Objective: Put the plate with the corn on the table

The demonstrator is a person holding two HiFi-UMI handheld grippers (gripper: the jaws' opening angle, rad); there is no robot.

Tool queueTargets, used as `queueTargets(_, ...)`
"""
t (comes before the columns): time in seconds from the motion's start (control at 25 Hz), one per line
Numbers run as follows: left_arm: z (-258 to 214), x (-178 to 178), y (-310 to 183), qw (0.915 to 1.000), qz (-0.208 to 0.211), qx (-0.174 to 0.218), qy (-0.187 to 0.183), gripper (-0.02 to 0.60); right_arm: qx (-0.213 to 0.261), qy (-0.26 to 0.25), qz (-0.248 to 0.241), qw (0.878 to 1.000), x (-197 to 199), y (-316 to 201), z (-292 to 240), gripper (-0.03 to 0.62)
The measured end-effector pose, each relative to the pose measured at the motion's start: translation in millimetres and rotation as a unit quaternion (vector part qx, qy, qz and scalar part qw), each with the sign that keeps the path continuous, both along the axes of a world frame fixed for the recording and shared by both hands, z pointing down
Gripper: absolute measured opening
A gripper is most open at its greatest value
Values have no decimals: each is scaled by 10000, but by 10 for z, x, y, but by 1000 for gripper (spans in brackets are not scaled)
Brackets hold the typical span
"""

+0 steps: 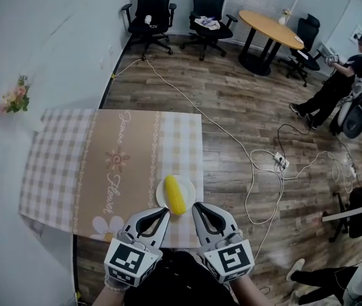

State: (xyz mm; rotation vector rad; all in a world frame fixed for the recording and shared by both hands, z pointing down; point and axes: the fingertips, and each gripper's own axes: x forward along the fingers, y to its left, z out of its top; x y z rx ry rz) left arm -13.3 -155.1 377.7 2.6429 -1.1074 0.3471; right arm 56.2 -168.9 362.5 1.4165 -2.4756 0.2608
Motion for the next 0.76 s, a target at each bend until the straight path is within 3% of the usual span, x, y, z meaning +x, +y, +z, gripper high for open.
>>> queueTargets(0.48,15,-15,-12,10000,-68,-14,68,14,-48,51,-38,10000,1,22,34,44)
queueTargets(0.76,96,-18,-65,9996,-139,-12,-230,14,-50,80,-3,10000,22,-26,66,44)
